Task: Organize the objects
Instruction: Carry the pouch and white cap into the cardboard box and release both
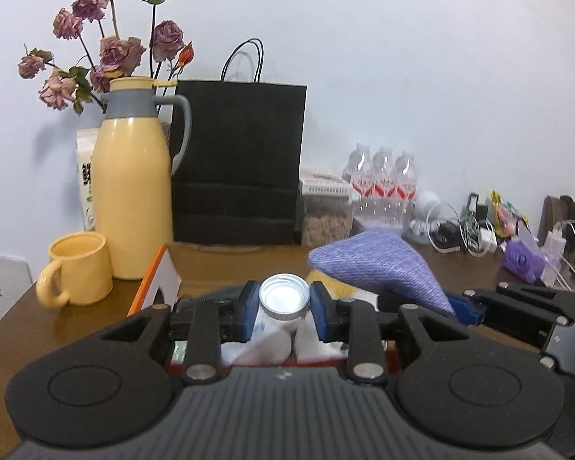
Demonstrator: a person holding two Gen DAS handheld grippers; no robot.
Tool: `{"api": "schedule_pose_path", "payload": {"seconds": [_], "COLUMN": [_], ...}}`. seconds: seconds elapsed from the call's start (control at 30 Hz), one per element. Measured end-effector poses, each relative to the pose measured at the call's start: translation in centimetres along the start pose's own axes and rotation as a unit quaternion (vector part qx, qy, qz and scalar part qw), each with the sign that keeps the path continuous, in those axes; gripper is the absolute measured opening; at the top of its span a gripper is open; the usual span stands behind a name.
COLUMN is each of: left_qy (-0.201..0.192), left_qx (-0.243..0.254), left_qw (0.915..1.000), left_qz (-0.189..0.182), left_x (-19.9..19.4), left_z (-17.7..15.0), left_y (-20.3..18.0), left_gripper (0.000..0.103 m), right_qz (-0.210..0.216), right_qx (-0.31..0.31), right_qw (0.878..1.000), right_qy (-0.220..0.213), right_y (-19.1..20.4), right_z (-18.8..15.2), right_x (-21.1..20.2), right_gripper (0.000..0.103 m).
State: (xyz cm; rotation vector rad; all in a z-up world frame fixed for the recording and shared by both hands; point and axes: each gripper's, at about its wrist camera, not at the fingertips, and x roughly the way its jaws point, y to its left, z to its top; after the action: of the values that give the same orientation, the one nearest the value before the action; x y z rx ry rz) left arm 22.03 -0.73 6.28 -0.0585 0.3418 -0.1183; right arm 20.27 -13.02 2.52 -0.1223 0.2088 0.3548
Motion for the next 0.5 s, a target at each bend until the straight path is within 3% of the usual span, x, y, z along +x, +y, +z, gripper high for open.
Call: {"api": "schedule_pose_path", "payload": {"seconds": [0.27, 0.5], "left_qy": [-0.017, 0.002], "left_qx": [-0.014, -0.021], "left_qw": [0.9997, 0.9996], "left_qz": [0.013, 0.018], "left_x": [4.6, 9.2], "left_z": [2.2, 2.5], "left_y": [-0.5, -0.3], "left_gripper": [0.029, 0.029], "right_qz": [-0.022, -0.035], "right_qx": [0.009, 0.019], "right_qw": [1.000, 0.999], "right_qy": [0.001, 0.019], "right_y": [-1.8, -3.8], "right_z": [1.6, 1.4], "right_x": [4.8, 8.7], "right_gripper": [0.012, 0.012]}}
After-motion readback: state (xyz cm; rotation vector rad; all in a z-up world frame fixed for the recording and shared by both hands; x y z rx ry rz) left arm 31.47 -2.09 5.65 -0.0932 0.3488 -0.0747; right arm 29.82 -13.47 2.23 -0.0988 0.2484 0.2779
